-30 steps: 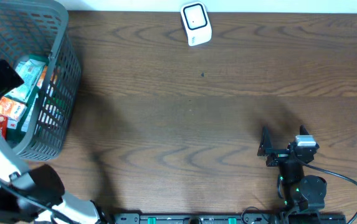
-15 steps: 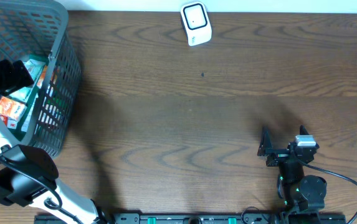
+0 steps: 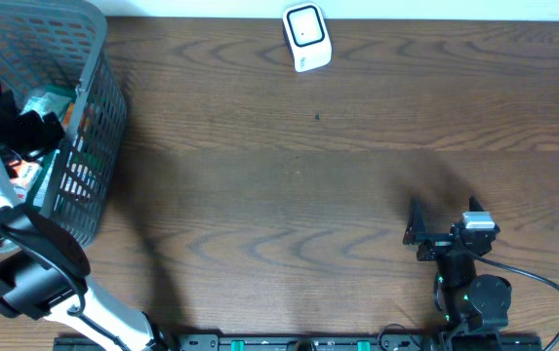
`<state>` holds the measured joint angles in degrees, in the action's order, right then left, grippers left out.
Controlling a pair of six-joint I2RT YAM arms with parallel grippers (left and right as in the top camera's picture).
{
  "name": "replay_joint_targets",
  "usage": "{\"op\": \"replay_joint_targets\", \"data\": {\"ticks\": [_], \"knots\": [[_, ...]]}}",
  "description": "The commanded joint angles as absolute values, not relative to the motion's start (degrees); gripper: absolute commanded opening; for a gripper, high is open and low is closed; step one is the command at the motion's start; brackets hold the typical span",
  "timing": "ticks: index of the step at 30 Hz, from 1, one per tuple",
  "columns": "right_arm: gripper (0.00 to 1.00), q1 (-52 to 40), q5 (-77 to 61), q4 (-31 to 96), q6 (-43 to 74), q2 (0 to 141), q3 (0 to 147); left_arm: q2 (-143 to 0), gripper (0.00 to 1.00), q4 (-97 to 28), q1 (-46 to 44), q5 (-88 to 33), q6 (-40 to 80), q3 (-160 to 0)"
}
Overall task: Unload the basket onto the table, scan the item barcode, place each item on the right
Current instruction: 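Reach the left gripper into the basket and grasp the green-lidded jar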
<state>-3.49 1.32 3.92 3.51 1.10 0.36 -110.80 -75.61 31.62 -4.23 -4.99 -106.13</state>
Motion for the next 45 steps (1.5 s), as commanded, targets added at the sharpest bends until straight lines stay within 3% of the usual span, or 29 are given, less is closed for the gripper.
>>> {"op": "replay_joint_targets", "data": {"ticks": [1,4,12,37,45], "knots": [[0.99,-3.1,1.9,4.1,4.2,1.0,0.3,-111.5,0.98,-72.5,31.6,-5.2,-6.0,-101.6],[0.99,-3.1,1.9,4.1,4.2,1.0,0.3,-111.5,1.00,-68.9,31.5,-6.1,-6.0,-98.1],[0.99,-3.1,1.9,4.1,4.2,1.0,0.3,-111.5,0.86,-61.9,31.5,-11.8,-11.2,-91.9],[0.99,-3.1,1.9,4.1,4.2,1.0,0.3,-111.5,0.83,-54.5,31.5,-11.8,-9.0,-83.5],[0.99,-3.1,1.9,4.1,4.2,1.0,0.3,-111.5,0.89,-51.2,31.5,-11.8,-7.4,-81.0]]}}
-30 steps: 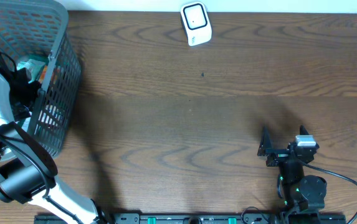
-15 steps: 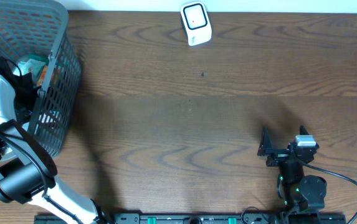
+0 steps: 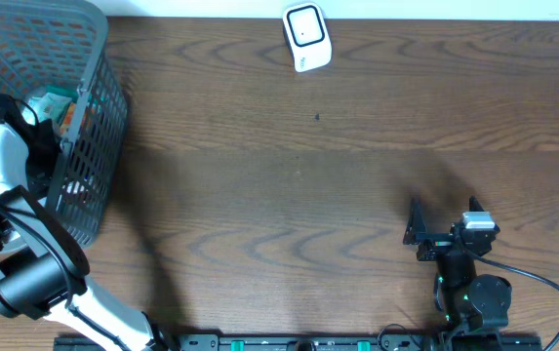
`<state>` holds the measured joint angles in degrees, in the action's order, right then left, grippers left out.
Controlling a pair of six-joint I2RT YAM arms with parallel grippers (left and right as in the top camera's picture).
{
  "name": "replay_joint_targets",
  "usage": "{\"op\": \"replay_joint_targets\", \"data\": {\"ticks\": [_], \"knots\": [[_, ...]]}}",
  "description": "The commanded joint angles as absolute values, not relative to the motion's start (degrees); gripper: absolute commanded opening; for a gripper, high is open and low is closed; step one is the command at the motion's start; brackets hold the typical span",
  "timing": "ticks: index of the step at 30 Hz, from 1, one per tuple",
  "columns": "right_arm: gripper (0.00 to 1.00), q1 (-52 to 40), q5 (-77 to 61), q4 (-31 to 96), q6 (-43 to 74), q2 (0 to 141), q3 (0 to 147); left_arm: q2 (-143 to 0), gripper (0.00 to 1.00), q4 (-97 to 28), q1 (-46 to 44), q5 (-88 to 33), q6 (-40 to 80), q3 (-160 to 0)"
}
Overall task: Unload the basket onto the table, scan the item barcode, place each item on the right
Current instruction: 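Reach the left gripper into the basket and grasp the green-lidded jar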
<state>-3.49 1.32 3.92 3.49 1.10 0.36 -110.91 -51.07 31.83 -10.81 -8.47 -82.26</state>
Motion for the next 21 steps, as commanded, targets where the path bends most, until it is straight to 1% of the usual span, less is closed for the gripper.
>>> {"op": "replay_joint_targets", "data": {"ticks": [1,3,4,5,6,8,9,10,14,21], "knots": [[0.99,-3.1,1.9,4.1,4.2,1.0,0.3,-111.5,0.89,-51.0,31.5,-11.8,-7.1,-81.0],[0.99,-3.1,1.9,4.1,4.2,1.0,0.3,-111.5,0.88,-50.6,31.6,-11.8,-6.5,-81.0],[0.99,-3.1,1.9,4.1,4.2,1.0,0.3,-111.5,0.84,-50.4,31.5,-11.8,-6.5,-81.0],[0.99,-3.1,1.9,4.1,4.2,1.0,0.3,-111.5,0.82,-50.3,31.6,-11.8,-6.5,-81.1],[0.99,-3.1,1.9,4.1,4.2,1.0,0.3,-111.5,0.77,-50.2,31.6,-11.8,-6.2,-81.1],[0.99,-3.1,1.9,4.1,4.2,1.0,0.3,-111.4,0.62,-50.2,31.6,-11.8,-5.7,-81.6],[0.99,-3.1,1.9,4.1,4.2,1.0,0.3,-111.4,0.58,-50.2,31.6,-11.8,-5.7,-81.8],[0.99,-3.1,1.9,4.1,4.2,1.0,0.3,-111.4,0.57,-50.2,31.6,-11.8,-5.7,-82.1],[0.99,-3.1,1.9,4.1,4.2,1.0,0.3,-110.3,0.57,-50.5,31.6,-11.8,-5.7,-83.7],[0.99,-3.1,1.9,4.1,4.2,1.0,0.3,-102.3,0.56,-50.4,32.1,-8.2,-5.3,-88.0]]}}
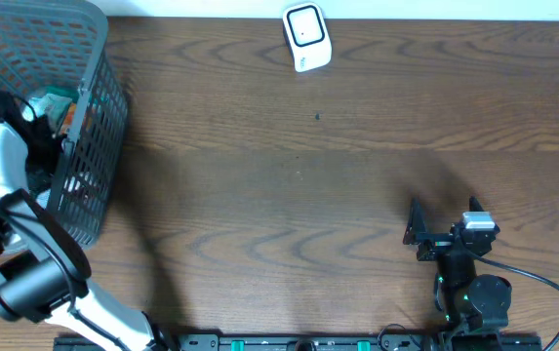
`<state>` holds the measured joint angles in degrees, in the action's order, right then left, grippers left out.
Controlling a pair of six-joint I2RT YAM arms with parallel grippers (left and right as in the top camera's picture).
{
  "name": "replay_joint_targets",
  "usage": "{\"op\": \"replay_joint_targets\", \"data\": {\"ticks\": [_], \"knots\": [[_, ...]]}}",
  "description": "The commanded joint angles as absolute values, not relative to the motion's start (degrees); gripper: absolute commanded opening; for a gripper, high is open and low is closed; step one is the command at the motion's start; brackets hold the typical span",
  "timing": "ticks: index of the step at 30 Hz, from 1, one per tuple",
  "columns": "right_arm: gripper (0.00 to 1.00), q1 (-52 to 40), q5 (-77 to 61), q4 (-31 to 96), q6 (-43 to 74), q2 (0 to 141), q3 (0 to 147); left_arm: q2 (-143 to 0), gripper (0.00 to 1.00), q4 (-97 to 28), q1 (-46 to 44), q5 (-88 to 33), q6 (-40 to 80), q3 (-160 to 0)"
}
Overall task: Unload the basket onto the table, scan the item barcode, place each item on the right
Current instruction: 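Reach the left gripper into the basket and grasp the green-lidded jar, then lift the jar out and carry it toward the white scanner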
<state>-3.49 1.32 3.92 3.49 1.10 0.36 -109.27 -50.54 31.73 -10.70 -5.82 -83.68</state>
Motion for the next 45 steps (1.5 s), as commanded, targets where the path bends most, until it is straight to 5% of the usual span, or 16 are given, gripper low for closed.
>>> {"op": "replay_joint_targets", "data": {"ticks": [1,14,22,34,45], "knots": [[0.99,-3.1,1.9,4.1,4.2,1.0,0.3,-100.8,0.56,-50.3,32.1,-7.3,-5.3,-88.5],[0.99,-3.1,1.9,4.1,4.2,1.0,0.3,-70.7,0.56,-39.5,32.0,-4.9,1.3,-89.0],[0.99,-3.1,1.9,4.1,4.2,1.0,0.3,-56.6,0.54,-41.4,26.8,-20.4,7.6,-89.0],[0.99,-3.1,1.9,4.1,4.2,1.0,0.3,-57.6,0.54,-59.2,-0.2,-22.7,14.6,-86.0],[0.99,-3.1,1.8,4.1,4.2,1.0,0.3,-76.6,0.50,-54.1,-29.0,-7.3,21.8,-82.3]]}}
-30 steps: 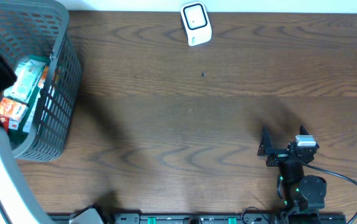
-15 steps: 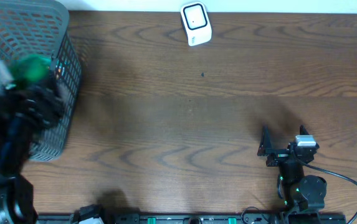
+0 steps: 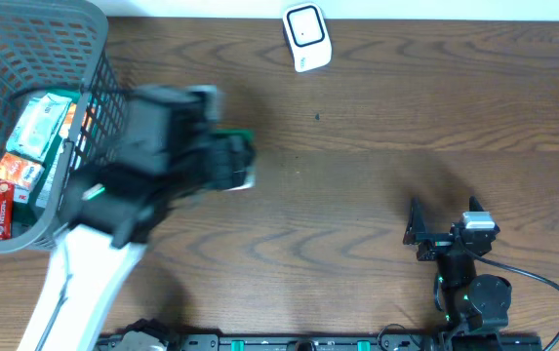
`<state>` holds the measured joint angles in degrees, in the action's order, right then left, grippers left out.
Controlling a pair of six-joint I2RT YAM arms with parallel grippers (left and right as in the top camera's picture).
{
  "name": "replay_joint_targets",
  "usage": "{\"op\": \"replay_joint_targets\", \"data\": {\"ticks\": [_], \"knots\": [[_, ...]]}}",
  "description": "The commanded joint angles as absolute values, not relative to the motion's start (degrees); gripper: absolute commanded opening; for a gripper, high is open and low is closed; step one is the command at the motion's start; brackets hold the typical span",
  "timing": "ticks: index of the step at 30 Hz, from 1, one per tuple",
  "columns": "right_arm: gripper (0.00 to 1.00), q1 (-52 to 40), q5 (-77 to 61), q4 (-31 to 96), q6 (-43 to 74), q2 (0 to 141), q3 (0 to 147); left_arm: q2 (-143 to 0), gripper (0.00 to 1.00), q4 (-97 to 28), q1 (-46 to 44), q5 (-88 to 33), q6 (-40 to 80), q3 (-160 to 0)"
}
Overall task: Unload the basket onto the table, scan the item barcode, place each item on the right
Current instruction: 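Lift the jar out and carry it toward the white scanner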
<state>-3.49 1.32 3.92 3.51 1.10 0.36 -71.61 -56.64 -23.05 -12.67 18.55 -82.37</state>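
My left arm reaches out over the table just right of the basket, blurred with motion. Its gripper (image 3: 232,161) is shut on a small green and white item (image 3: 244,156), held above the wood. The white barcode scanner (image 3: 306,37) stands at the far edge, up and to the right of the item. My right gripper (image 3: 413,226) rests low near the front right edge with nothing in it; the overhead view does not show how its jaws stand.
A grey mesh basket (image 3: 99,68) fills the far left corner, with several boxed items (image 3: 35,132) inside, green, white and red. The right arm's base and cable (image 3: 474,297) lie at the front right.
My left gripper was down inside the basket; now it is out over the table to the basket's right with a green and white item in it. The right arm has not moved.
My left arm reached into the basket among the boxes and stayed low inside it at the following two moments, shifting slightly. By now it is out of the basket and holds a green and white item over the table. The scanner and right arm stayed put throughout.
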Motion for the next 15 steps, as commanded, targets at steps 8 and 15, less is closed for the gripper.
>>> {"op": "replay_joint_targets", "data": {"ticks": [8,15], "knots": [[0.99,-3.1,1.9,4.1,4.2,1.0,0.3,-93.4,0.49,-42.0,-40.2,-6.6,24.8,-82.3],[0.99,-3.1,1.9,4.1,4.2,1.0,0.3,-103.5,0.45,-35.4,-45.1,-6.6,25.0,-82.3]]}}
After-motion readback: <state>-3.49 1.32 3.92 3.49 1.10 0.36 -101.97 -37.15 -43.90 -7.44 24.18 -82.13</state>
